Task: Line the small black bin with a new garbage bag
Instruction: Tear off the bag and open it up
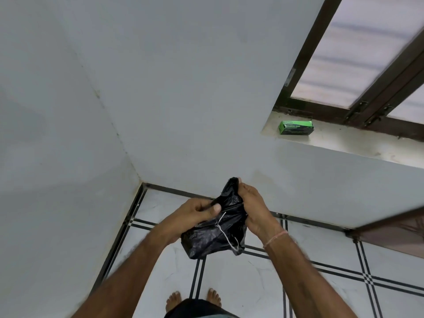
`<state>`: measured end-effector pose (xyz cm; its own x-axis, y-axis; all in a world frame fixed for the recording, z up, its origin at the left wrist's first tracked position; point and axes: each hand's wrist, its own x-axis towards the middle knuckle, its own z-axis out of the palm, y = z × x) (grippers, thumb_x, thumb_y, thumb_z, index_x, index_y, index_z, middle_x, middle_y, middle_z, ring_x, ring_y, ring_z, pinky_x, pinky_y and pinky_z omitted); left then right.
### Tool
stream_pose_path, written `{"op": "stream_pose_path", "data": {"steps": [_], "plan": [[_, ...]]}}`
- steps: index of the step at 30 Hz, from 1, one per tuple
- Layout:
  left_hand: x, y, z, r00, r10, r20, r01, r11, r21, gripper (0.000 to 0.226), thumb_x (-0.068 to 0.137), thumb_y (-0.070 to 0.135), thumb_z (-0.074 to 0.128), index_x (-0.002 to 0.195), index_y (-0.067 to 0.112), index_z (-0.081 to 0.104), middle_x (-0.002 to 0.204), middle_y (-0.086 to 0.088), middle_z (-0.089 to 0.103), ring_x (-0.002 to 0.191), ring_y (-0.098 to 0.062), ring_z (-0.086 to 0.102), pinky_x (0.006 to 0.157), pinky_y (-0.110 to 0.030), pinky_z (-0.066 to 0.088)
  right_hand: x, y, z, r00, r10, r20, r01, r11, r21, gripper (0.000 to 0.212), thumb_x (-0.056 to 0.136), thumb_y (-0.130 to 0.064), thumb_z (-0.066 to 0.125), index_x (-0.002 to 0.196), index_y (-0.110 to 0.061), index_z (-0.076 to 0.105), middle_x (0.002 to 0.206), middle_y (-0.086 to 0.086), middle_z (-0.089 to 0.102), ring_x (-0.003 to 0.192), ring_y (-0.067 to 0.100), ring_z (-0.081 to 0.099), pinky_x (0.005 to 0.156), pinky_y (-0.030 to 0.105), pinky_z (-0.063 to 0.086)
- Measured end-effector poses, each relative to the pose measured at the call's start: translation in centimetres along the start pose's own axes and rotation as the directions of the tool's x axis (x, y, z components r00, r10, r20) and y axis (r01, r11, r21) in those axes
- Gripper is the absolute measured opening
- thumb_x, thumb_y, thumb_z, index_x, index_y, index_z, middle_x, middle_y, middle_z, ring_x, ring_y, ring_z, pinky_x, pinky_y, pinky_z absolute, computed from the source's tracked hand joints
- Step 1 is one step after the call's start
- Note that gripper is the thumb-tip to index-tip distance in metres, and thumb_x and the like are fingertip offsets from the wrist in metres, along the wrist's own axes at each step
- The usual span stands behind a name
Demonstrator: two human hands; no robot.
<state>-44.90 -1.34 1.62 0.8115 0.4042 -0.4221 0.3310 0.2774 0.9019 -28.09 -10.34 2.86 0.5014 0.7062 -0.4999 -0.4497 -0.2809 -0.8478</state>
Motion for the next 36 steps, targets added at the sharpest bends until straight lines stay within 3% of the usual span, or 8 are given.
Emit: {"op": "stream_pose_path", "data": {"steps": [4,9,12,14,23,28,33,36], "plan": [[0.1,-0.4,1.3,0.996,-0.031,-0.089,0.015,0.984,-0.178,0.025,0.094,0.028,0.073,0.096,0.003,0.078,0.095,-0.017,0.078,0.082,-0.023,0.073,0.070,-0.027,0.057,1.2,-0.2,-0.5,0.999,0.001,-0.039,-0.002,0.999,-0.037,0.043,0.109,-0.035,0.052,0.086,-0.005,0.073,0.081,0.010,0.077,0.073,0.022,0.074,0.073,0.032,0.063],[1.0,-0.9,3.1,0.916,-0.108,-0.386,-0.078,0.897,-0.436,0.037,0.086,0.025,0.081,0.110,-0.003,0.074,0.108,-0.026,0.076,0.091,-0.034,0.074,0.082,-0.039,0.062,0.7,2.1,-0.7,0.829,-0.499,-0.252,0.276,0.757,-0.592,0.018,0.098,-0.040,0.069,0.102,-0.023,0.065,0.098,-0.008,0.067,0.094,0.013,0.064,0.080,0.031,0.051],[1.0,-0.3,3.6,0.896,-0.133,-0.423,-0.103,0.865,-0.491,0.037,0.094,0.030,0.072,0.109,-0.004,0.075,0.106,-0.028,0.076,0.094,-0.037,0.075,0.084,-0.042,0.063,-1.5,2.8,0.5,0.982,-0.188,-0.010,0.181,0.958,-0.222,0.027,0.097,-0.040,0.072,0.097,-0.014,0.070,0.090,-0.003,0.075,0.082,0.012,0.070,0.072,0.029,0.056],[0.9,-0.2,3.8,0.905,-0.145,-0.400,-0.094,0.849,-0.520,0.041,0.101,0.033,0.062,0.110,-0.004,0.075,0.104,-0.027,0.077,0.097,-0.038,0.076,0.083,-0.040,0.063,-2.1,3.6,0.9,0.990,-0.060,0.126,0.073,0.992,-0.099,0.032,0.096,-0.036,0.073,0.108,-0.007,0.073,0.103,0.010,0.080,0.097,0.026,0.077,0.086,0.038,0.063],[0.4,0.1,4.4,0.892,-0.210,-0.399,-0.115,0.751,-0.650,0.020,0.092,0.015,0.074,0.075,0.007,0.067,0.088,-0.021,0.075,0.075,-0.026,0.076,0.064,-0.032,0.062,-1.8,5.1,1.1,0.987,-0.142,0.071,0.141,0.990,0.012,0.016,0.091,-0.016,0.080,0.098,-0.003,0.075,0.106,0.033,0.072,0.096,0.035,0.073,0.100,0.055,0.059],[-0.3,-0.7,3.9,0.911,-0.210,-0.354,-0.090,0.738,-0.669,0.033,0.094,0.032,0.069,0.104,0.001,0.073,0.097,-0.017,0.079,0.082,-0.024,0.077,0.070,-0.033,0.063,-1.8,5.0,0.8,0.996,-0.049,0.080,0.040,0.993,0.109,0.019,0.092,-0.021,0.078,0.086,-0.005,0.071,0.093,0.024,0.073,0.086,0.032,0.070,0.088,0.045,0.059],[-0.4,-1.4,3.9,0.905,-0.222,-0.363,-0.091,0.733,-0.674,0.018,0.087,0.029,0.073,0.088,0.011,0.069,0.083,-0.006,0.075,0.067,-0.011,0.070,0.070,-0.026,0.062,-1.1,5.3,0.6,0.990,0.103,0.101,-0.127,0.954,0.272,0.019,0.087,-0.021,0.078,0.079,-0.007,0.067,0.087,0.019,0.076,0.076,0.028,0.073,0.077,0.036,0.063],[-0.4,-1.9,4.0,0.899,-0.219,-0.380,-0.116,0.715,-0.689,0.023,0.082,0.033,0.072,0.088,0.011,0.068,0.082,-0.005,0.073,0.066,-0.011,0.066,0.069,-0.025,0.059,-1.2,5.7,0.8,0.981,0.179,0.079,-0.195,0.932,0.307,0.020,0.093,-0.020,0.074,0.078,-0.008,0.068,0.095,0.020,0.077,0.085,0.032,0.072,0.091,0.047,0.060]]}}
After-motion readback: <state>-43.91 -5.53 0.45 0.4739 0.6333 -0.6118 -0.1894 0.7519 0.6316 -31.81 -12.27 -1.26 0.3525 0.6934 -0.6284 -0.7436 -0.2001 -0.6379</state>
